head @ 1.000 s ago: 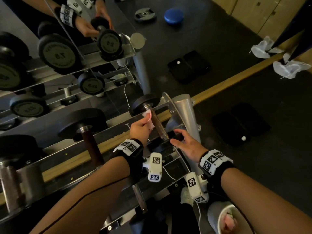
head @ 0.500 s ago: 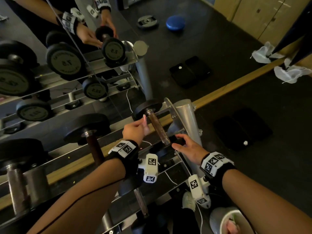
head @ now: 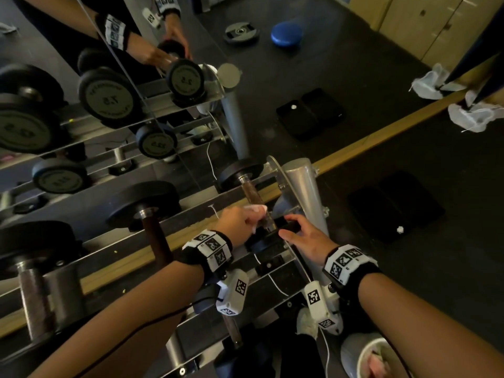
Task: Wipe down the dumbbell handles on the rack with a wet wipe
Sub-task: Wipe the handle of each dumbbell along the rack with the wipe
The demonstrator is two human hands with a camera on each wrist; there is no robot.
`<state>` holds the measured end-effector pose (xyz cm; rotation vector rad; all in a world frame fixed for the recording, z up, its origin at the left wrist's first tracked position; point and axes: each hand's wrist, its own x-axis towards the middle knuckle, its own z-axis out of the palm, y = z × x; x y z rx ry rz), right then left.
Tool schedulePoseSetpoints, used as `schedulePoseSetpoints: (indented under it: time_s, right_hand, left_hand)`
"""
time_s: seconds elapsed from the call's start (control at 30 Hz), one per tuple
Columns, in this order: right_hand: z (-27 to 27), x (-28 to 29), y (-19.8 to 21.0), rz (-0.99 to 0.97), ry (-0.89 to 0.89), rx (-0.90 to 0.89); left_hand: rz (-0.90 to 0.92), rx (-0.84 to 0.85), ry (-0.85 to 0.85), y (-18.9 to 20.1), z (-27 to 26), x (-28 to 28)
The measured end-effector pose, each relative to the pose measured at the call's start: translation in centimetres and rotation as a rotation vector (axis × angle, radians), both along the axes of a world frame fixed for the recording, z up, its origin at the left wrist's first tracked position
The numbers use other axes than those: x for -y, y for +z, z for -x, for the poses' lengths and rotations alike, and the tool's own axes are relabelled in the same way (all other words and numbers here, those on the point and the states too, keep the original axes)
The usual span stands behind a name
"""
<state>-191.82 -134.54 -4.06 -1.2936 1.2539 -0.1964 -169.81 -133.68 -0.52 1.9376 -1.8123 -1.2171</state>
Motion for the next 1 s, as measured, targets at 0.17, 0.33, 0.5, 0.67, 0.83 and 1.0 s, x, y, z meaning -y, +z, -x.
schedulePoseSetpoints:
  time_s: [0.17,0.33,0.5,0.67,0.83,1.0]
  right_hand:
    - [-0.2,0.2,0.0,-0.009,-0.01,-0.014]
    - [-0.1,0.0,-0.3,0.002,-0.023,-0.005]
    - [-0.2,-0.3,0.2,-0.014,-0.049,0.022]
    - [-0.2,-0.5,0.0,-0.011,-0.075,0.029]
    - [-0.2,-0.2,-0.4,-0.017,-0.077,0.024]
    - [-0.1,0.1,0.0,-0.033,-0.035,-0.015]
  left_hand:
    - [-0.106,-0.295,0.343,-0.5,-1.2,-0.4]
    - [0.106,-0.374,0.75,-1.2,-2.1,2.0]
    - [0.05,-0.294,0.583,-2.1,0.1,1.6]
    - [0.028,-0.26,0.482,-2.3,0.5,-0.4]
    - [0.064,-0.151,0.167,-2.6,0.6,-1.9]
    - [-0.048,-0.364,0.171,-0.3,-0.2,-2.7]
